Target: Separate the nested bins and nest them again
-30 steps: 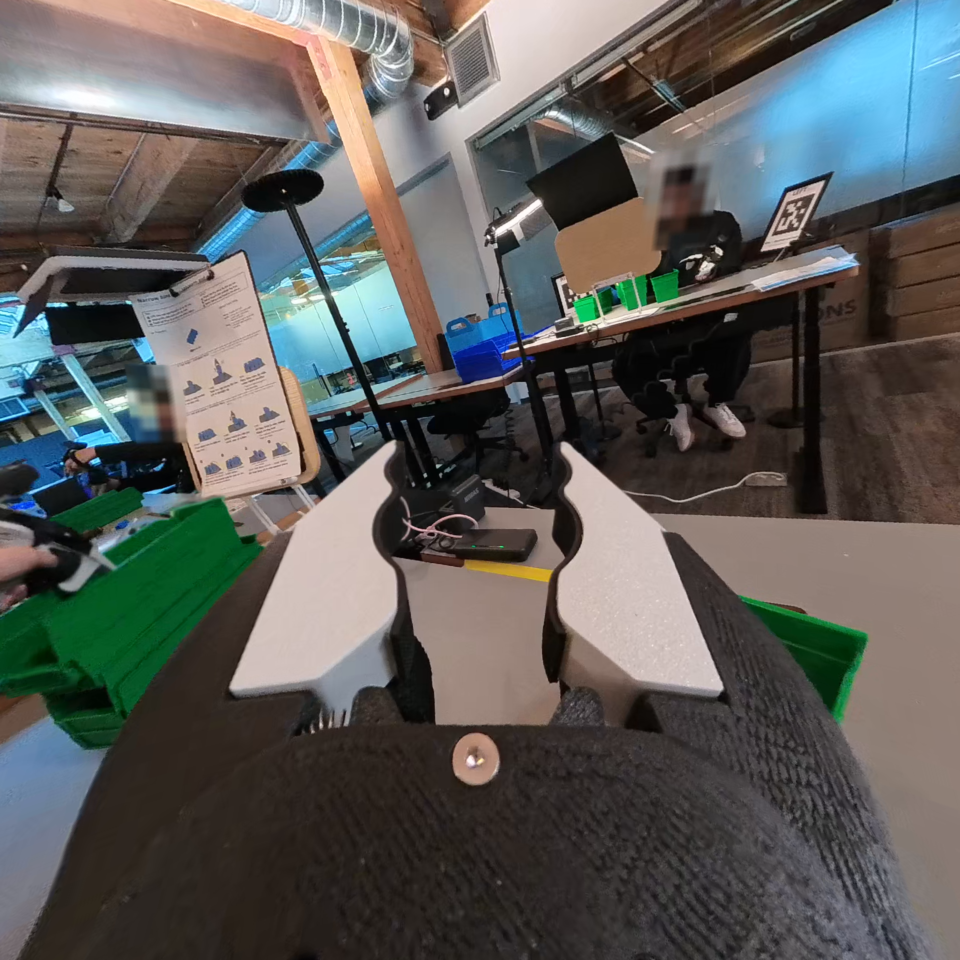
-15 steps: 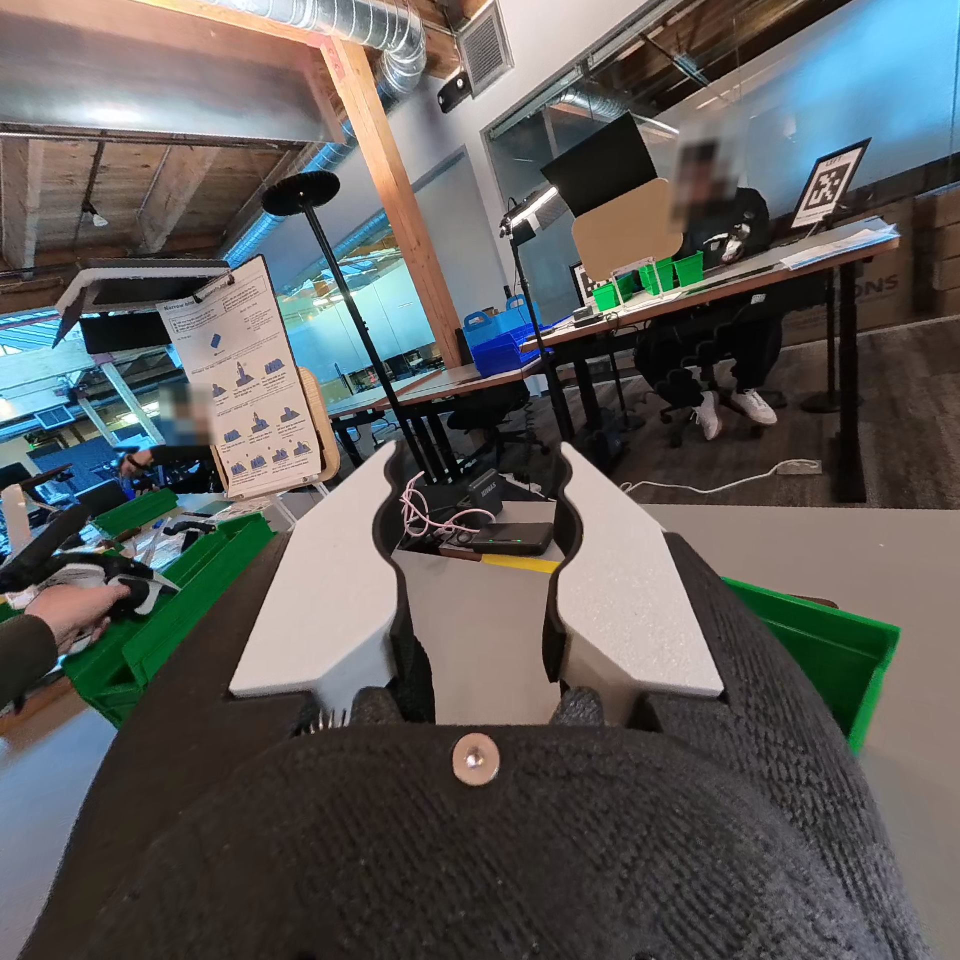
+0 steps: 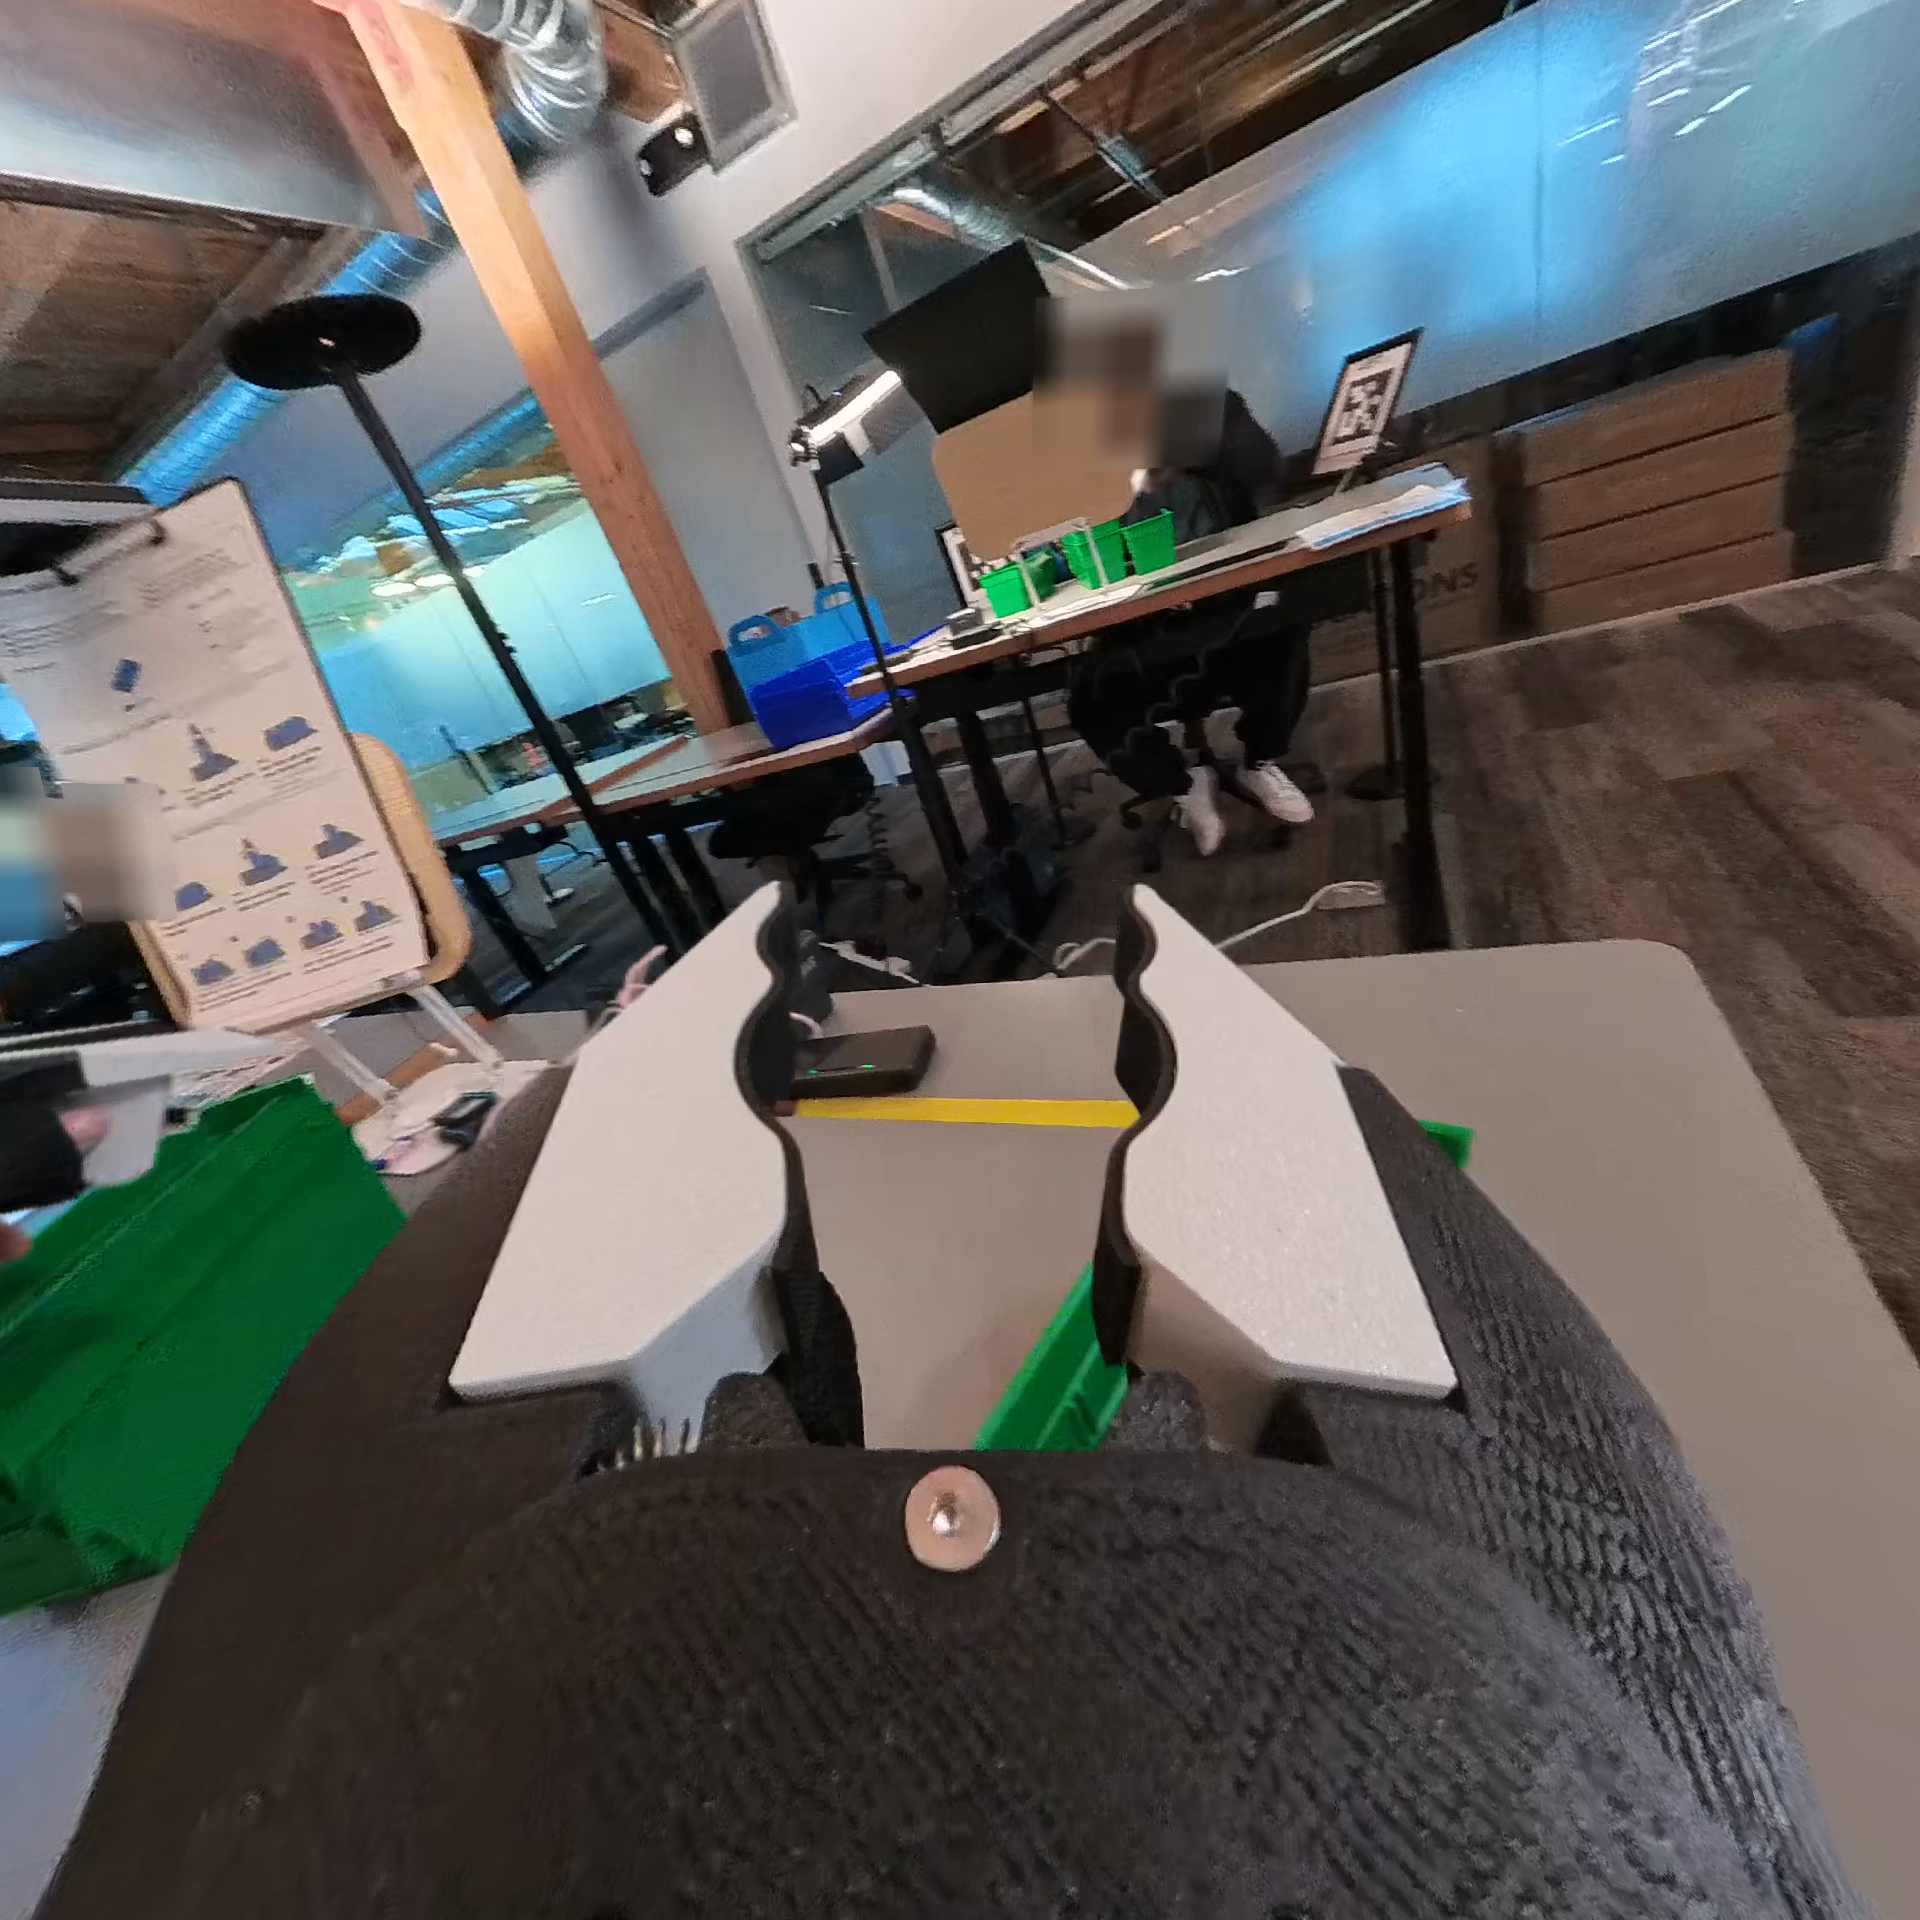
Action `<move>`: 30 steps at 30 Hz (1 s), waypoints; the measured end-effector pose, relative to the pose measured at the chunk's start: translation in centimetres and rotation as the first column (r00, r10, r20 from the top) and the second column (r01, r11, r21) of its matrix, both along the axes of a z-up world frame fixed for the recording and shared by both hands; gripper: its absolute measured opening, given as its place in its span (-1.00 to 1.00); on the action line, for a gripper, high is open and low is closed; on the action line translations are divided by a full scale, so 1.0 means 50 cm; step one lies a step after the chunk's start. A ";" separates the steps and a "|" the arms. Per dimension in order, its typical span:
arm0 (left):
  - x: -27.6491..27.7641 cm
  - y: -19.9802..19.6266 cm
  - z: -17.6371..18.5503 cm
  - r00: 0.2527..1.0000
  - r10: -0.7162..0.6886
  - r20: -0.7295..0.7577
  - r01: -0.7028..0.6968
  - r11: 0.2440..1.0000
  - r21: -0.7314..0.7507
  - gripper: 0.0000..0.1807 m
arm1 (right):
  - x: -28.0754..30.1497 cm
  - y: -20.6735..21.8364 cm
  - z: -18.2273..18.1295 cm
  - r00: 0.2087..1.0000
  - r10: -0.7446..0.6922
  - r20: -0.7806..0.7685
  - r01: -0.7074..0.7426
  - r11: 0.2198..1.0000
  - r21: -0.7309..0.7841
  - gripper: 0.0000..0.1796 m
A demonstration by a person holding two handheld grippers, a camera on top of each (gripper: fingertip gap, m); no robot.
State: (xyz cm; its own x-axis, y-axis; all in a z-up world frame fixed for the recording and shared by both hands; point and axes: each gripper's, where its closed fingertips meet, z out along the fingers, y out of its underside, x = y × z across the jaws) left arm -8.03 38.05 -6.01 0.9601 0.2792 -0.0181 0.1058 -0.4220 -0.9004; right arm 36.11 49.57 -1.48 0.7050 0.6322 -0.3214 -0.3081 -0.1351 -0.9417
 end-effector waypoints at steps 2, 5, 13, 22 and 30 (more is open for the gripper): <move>0.187 0.090 -0.035 0.964 -0.260 0.060 0.262 0.964 -0.034 0.29 | 0.018 0.010 -0.007 0.999 -0.050 0.018 0.050 0.999 -0.007 -0.33; 0.439 0.179 -0.107 0.834 -0.520 0.187 0.541 0.837 -0.086 0.38 | 0.033 0.018 -0.008 0.996 -0.084 0.008 0.084 0.996 -0.006 -0.33; 0.798 0.256 -0.338 0.633 -0.498 0.593 0.752 0.579 -0.316 0.61 | 0.030 0.018 -0.016 0.995 -0.091 0.044 0.092 0.996 -0.013 -0.33; 0.848 0.242 -0.477 0.709 -0.471 0.526 0.704 0.425 -0.568 -0.53 | 0.054 0.001 0.002 0.997 -0.081 -0.011 0.081 0.996 0.023 -0.51; 0.723 0.245 -0.444 0.769 -0.477 0.425 0.634 0.489 -0.599 -0.73 | 0.095 -0.046 0.038 0.984 -0.170 0.049 0.163 0.980 0.111 -0.67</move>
